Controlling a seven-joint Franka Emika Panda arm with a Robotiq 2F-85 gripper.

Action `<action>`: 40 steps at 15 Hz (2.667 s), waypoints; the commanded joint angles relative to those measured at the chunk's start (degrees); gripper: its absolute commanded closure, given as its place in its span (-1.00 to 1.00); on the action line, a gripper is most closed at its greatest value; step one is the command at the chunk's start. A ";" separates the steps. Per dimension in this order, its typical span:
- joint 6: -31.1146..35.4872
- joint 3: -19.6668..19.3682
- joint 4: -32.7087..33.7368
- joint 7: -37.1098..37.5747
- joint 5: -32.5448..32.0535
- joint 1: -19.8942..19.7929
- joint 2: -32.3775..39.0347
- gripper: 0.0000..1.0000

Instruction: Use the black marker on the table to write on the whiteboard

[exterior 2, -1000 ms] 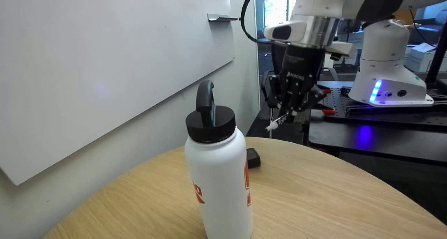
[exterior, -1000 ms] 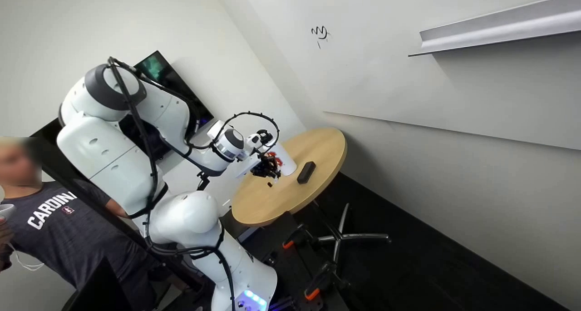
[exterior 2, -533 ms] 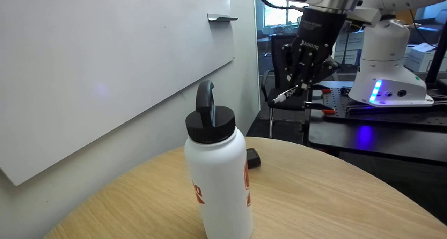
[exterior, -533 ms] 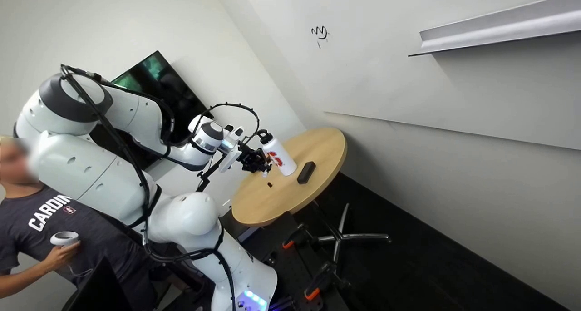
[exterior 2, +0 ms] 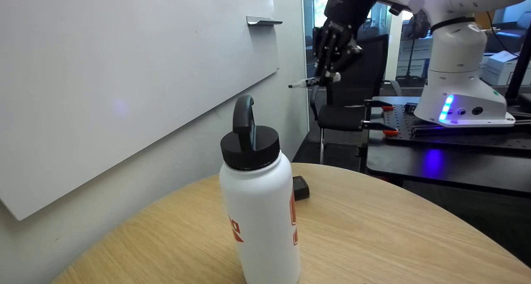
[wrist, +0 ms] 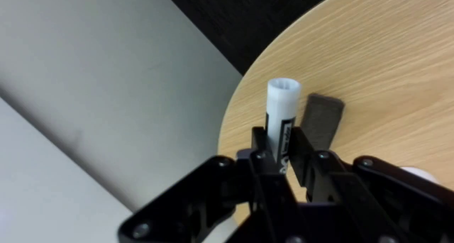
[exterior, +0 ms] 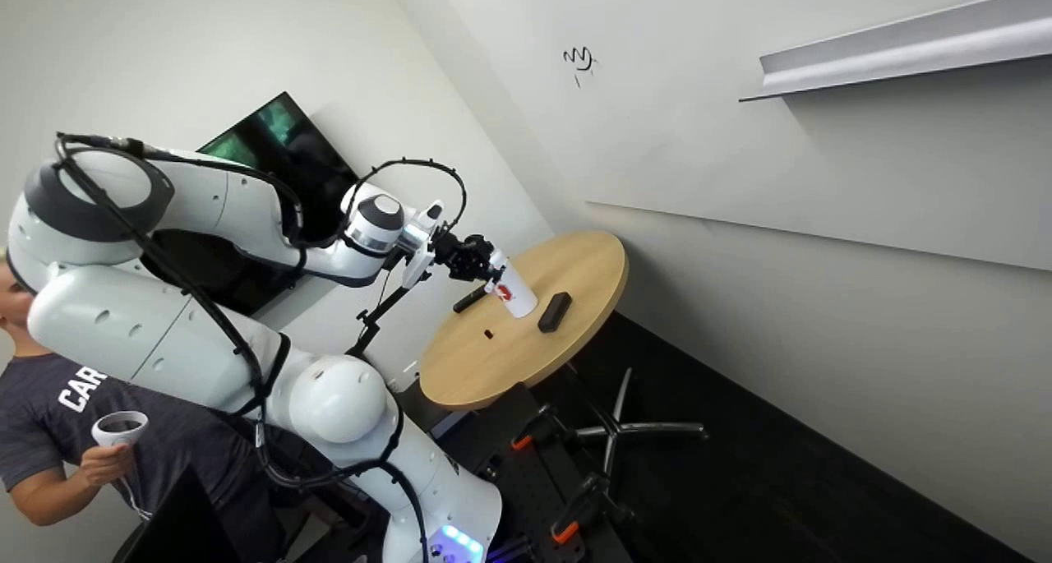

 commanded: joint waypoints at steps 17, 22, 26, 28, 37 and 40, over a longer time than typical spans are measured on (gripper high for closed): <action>-3.74 2.61 8.12 10.77 -6.70 -28.99 -5.85 0.90; -0.49 -0.13 14.23 11.68 -9.31 -34.12 0.62 0.90; 4.11 -2.47 17.60 11.37 -12.39 -34.90 4.84 0.90; 4.61 -3.76 18.90 11.41 -15.65 -35.00 6.18 0.90; 3.29 -6.79 19.55 10.36 -18.21 -32.49 7.02 0.90; 4.06 -7.41 20.36 11.28 -22.36 -33.09 8.47 0.90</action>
